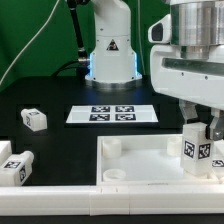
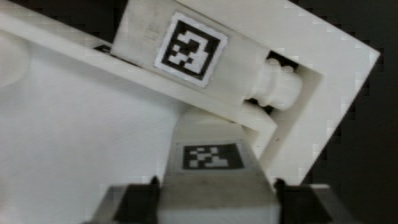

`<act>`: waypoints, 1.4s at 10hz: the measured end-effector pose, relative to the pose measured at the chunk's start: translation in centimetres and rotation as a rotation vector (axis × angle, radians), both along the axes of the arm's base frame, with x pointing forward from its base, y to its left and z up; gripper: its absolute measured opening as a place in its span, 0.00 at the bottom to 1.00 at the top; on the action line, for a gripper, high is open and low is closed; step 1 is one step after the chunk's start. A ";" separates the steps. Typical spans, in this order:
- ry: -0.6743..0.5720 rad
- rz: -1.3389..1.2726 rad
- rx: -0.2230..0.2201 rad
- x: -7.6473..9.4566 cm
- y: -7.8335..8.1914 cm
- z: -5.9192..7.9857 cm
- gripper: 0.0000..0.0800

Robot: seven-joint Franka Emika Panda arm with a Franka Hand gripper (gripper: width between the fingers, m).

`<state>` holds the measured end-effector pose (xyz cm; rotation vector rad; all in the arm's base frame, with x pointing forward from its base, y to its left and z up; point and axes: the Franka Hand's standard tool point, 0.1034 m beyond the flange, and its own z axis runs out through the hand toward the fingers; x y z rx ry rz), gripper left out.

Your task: Assemble one leg

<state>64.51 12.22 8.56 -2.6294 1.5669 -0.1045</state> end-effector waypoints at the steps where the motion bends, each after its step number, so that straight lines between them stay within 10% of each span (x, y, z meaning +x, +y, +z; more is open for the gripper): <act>1: -0.002 0.045 -0.006 0.0 0.0 0.0 0.58; 2: -0.004 0.103 -0.015 0.0 0.0 0.0 0.76; 4: -0.015 0.292 -0.035 0.1 0.0 0.1 0.80; 14: -0.044 1.243 -0.172 0.6 -0.5 0.2 0.81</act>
Offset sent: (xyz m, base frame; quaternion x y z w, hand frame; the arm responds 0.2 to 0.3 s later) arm 0.0065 -0.0009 0.0049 0.0055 0.0216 -0.2498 0.9681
